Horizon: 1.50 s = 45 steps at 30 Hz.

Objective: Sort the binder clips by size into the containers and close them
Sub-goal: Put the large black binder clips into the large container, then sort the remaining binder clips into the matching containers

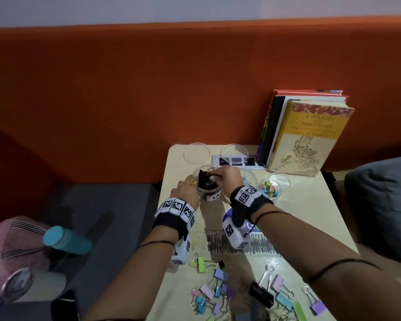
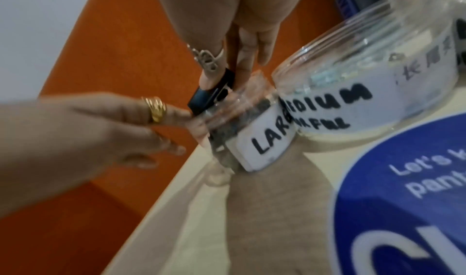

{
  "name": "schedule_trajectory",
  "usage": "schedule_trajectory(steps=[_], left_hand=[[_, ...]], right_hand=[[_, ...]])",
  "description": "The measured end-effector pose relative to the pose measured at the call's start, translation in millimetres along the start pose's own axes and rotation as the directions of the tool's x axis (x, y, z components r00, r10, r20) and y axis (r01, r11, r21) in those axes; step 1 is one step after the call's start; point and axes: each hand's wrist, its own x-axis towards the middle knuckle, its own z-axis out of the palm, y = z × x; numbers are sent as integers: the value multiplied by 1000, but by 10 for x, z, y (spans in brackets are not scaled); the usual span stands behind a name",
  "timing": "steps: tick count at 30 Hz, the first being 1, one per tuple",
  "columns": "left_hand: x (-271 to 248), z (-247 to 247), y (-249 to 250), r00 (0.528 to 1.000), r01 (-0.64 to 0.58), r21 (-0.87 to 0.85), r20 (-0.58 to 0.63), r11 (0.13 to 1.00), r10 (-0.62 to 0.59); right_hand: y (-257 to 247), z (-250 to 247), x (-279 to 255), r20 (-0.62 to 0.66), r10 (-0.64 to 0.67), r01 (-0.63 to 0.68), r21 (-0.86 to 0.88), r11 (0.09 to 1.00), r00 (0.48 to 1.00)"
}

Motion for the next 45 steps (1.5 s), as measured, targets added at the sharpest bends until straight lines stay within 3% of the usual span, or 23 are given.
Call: schedule_trajectory(steps=[4,8,12,17,22,23,25,27,29,33,36,41,43,45], left_hand=[[30,82,-53,999,-23,-56,-33,998,21],[83,137,-76,998,-36,-23,-58,999,34],[108,166,-52,999,-38,20,-38,999,38],[42,192,-65,997,-56,26,-48,998,57],[-293,254,-172,967,-92,-65,-242,994,74],[-388,296,-231,964,-124,-101,-247,987,96],[-621,390,-368,977,-168,-205,-167,964,135],[-852,502,-488,989,-148,-342,-28,928,148],[-1040,605,-552,984,-129,-337,72,933,162],[-1195,747,-570,983,-76,-88,159,993,90],[-1223,846,-520,988,-17,-102,148,995,32],[-1264,981,-351,990,12,-106,139,994,3],[-1232,1012,-294,992,44,-189,123,981,-20],[-1159,1036,-212,985,143,-418,146,897,-89]], right_hand=[[60,128,-44,77,-47,59,-167,984,996],[32,87,-54,208,-60,160,-501,850,976],[21,70,0,233,-39,172,-582,795,972],[-32,42,-15,280,-14,171,-547,819,960],[14,1,-431,23,-267,265,-227,937,963],[50,17,-578,49,-275,280,-188,941,960],[131,105,-880,251,-249,291,-145,946,935],[192,229,-1103,460,-218,315,-146,938,861],[238,333,-1264,557,-191,332,-163,929,808],[314,339,-1499,567,-173,309,-153,939,805],[326,292,-1584,586,-209,380,-185,906,783],[250,293,-1573,599,-110,327,-266,907,793],[230,269,-1561,598,-57,291,-303,907,800],[250,238,-1550,568,-1,239,-346,907,823]])
